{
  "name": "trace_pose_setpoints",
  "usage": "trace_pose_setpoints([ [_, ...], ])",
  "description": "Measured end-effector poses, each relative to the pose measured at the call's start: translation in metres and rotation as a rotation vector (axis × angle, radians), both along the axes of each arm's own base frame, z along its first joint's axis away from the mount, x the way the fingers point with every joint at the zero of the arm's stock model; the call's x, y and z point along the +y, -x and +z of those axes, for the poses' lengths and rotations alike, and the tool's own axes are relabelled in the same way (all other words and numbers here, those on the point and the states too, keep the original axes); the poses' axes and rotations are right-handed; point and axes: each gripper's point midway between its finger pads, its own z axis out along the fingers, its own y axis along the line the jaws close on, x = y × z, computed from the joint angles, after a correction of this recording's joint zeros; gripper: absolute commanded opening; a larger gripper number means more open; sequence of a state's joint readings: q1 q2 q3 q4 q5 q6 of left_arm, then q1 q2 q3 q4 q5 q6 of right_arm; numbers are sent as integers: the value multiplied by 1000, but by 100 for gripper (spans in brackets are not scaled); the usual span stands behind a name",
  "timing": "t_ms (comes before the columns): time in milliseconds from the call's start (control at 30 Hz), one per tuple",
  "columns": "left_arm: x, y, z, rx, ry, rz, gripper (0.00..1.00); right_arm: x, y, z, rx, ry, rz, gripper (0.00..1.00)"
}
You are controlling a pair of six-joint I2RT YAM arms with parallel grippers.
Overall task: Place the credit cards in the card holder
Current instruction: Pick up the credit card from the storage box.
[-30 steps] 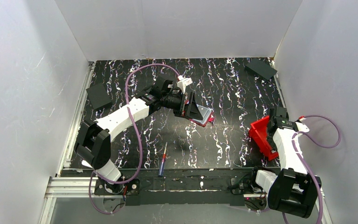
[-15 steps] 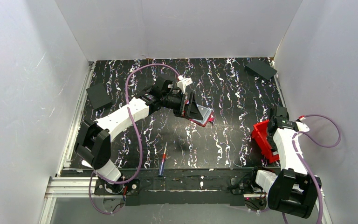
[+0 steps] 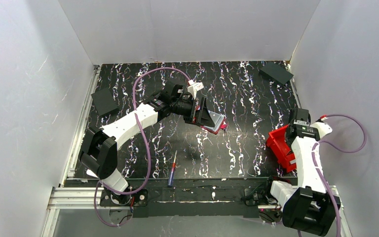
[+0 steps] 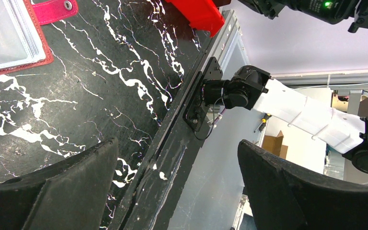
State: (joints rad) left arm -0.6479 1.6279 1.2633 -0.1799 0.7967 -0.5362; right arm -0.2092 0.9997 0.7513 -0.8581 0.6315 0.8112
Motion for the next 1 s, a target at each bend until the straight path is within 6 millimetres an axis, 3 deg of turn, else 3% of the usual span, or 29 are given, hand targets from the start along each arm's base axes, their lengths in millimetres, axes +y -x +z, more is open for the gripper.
trace_pose_setpoints([
  [233,0,0,-1,2,-4,2,95,0,-19,37,-97,31,114,1],
  [400,2,-6,5,-7,-7,20,95,8,-49,88,-217,45,279,1],
  [500,8,-18,10,5,8,58,94,30,-77,130,-340,26,460,1],
  [633,27,-50,17,60,86,167,93,95,-132,178,-557,-110,787,1],
  [733,46,-71,14,108,112,255,92,158,-168,191,-683,-278,1000,1],
  [800,53,-79,14,122,117,289,91,210,-187,179,-713,-430,1124,1],
  [867,55,-82,15,128,119,308,91,256,-194,156,-701,-584,1207,1],
  [1000,57,-91,17,166,147,323,87,328,-184,105,-624,-861,1310,1],
])
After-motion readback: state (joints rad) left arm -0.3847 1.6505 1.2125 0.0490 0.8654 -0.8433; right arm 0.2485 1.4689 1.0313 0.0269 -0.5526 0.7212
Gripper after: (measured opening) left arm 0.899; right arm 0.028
